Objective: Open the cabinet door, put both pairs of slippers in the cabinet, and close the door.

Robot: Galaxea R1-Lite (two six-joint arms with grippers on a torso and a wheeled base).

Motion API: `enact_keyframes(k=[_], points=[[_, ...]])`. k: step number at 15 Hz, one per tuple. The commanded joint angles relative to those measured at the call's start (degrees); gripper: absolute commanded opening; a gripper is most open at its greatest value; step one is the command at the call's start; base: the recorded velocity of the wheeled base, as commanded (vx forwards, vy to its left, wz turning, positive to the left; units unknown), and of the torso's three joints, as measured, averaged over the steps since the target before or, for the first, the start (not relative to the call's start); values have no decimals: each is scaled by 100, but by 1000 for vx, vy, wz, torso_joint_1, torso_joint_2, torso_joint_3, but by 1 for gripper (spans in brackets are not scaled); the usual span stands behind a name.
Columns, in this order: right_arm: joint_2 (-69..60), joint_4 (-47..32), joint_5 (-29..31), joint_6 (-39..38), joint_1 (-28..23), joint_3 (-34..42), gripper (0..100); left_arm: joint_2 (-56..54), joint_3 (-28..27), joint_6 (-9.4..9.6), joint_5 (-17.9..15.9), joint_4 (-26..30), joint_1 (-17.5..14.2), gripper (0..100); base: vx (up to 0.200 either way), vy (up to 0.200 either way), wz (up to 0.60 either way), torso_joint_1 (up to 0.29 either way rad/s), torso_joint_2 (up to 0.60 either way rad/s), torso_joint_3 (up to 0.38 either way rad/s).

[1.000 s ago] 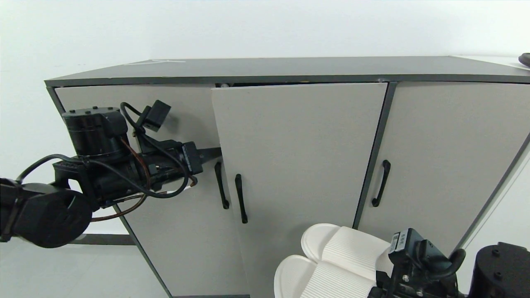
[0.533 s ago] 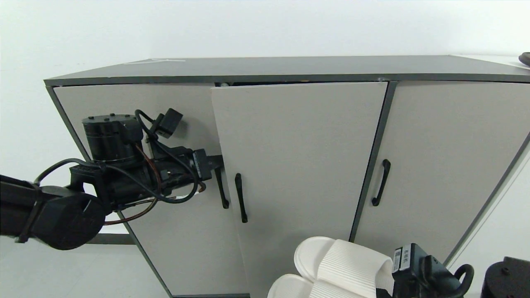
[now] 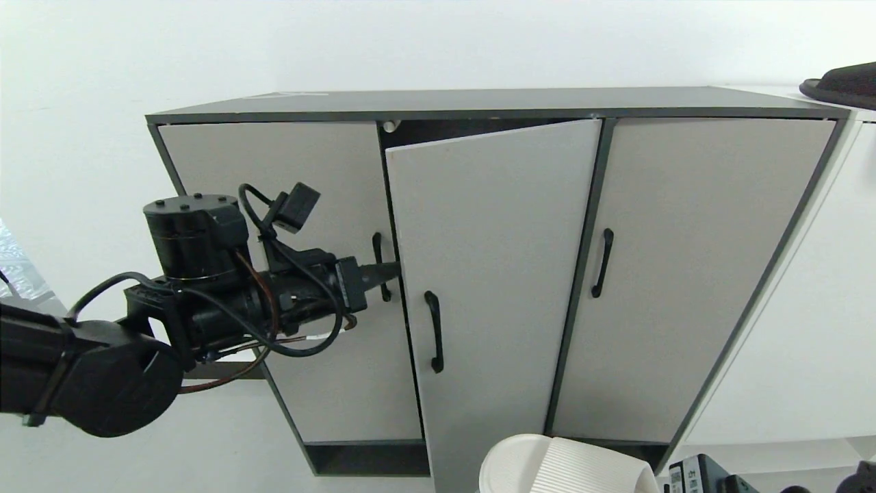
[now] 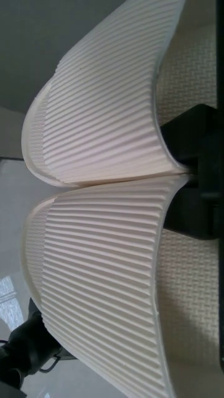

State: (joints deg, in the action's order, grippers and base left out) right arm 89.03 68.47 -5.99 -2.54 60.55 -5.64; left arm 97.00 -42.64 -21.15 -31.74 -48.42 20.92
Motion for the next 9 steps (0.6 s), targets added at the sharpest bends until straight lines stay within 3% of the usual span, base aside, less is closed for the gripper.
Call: enact_keyframes(k=[1,3,4,5,6,7,9], points=[[-35,8,1,-1,18,28,0,65,-42,190,125,17,923,0,-200,0,0,-7,-2,2],[-35,8,-87,-1,18,63,0,610,-570,269,397,17,1696,0,-200,0,0,5,2,5],[-35,8,-96,-1,18,90,0,759,-675,375,555,8,1872,0,-200,0,0,-2,2,2],[-35,17,-96,-1,18,116,0,873,-745,603,793,-9,2057,0,-200,0,0,-7,2,2],[-35,17,-96,7,18,143,0,768,-649,762,1021,-89,2127,0,-200,0,0,2,-2,-2],[-26,17,-87,7,18,134,0,592,-587,735,1047,-106,2092,0,0,0,0,0,0,0],[36,17,-69,7,18,99,0,56,-350,744,1109,-97,1547,0,0,0,0,0,0,0]])
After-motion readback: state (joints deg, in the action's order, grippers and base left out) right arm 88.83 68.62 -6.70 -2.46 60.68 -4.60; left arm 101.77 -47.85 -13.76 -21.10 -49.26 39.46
